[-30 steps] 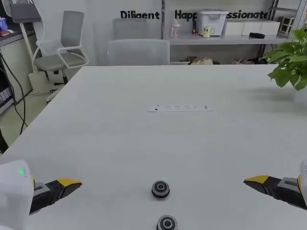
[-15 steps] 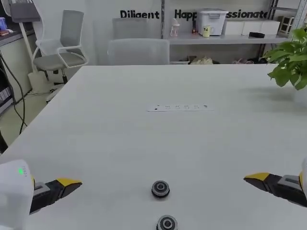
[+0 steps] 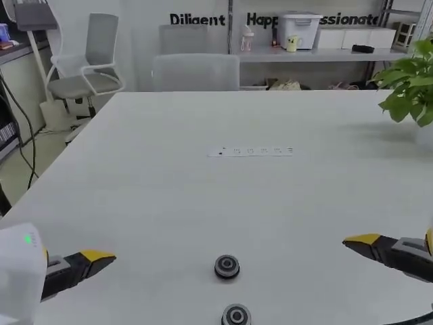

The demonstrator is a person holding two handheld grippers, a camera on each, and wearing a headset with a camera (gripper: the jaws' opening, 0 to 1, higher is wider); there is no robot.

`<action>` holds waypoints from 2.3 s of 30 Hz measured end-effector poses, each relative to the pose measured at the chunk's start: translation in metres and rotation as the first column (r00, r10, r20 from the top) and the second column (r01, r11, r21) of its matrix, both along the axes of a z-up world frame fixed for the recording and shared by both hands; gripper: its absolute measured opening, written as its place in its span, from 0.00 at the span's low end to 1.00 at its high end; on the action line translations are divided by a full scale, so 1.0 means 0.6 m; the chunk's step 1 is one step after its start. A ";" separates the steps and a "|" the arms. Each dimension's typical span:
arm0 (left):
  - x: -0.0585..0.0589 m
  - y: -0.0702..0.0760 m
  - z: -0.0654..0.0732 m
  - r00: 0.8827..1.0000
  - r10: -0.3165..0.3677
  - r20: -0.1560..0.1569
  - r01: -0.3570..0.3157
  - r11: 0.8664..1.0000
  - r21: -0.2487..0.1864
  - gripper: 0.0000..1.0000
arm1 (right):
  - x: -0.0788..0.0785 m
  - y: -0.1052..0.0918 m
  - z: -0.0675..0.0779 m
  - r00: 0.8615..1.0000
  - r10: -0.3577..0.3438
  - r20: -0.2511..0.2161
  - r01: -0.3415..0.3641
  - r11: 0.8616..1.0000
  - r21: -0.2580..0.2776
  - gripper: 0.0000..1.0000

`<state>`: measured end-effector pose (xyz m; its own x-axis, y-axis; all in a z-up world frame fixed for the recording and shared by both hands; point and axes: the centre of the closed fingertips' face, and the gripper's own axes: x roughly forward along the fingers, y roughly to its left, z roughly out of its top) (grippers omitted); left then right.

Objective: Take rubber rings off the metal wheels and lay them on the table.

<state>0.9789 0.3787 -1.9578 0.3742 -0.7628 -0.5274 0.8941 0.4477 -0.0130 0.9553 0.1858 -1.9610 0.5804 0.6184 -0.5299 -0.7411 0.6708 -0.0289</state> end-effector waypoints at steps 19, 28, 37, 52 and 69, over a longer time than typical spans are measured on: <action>0.006 -0.005 -0.001 1.000 -0.019 -0.006 0.019 1.000 0.007 0.87 | 0.022 0.004 0.016 0.999 0.012 0.037 -0.012 1.000 0.004 0.96; 0.020 -0.014 0.008 1.000 -0.028 0.007 0.028 1.000 0.002 0.87 | 0.030 0.006 0.023 0.999 0.014 0.049 -0.014 1.000 0.008 0.96; 0.025 -0.019 0.009 0.999 -0.040 0.013 0.039 0.999 0.005 0.87 | 0.036 0.009 0.025 0.998 0.021 0.058 -0.021 1.000 0.008 0.96; 0.041 -0.023 0.009 0.998 -0.052 0.029 0.052 0.999 0.011 0.84 | 0.051 0.020 0.027 0.995 0.047 0.083 -0.047 0.999 0.004 0.95; 0.051 -0.042 -0.011 0.994 -0.101 0.028 0.101 0.995 0.015 0.79 | 0.066 0.030 -0.009 0.992 0.099 0.079 -0.099 0.995 0.000 0.90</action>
<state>1.0094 0.3534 -1.9647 0.3108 -0.7903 -0.5281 0.9347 0.3548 0.0191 0.9949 0.2041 -1.9664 0.5560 0.6768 -0.4825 -0.7994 0.5944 -0.0876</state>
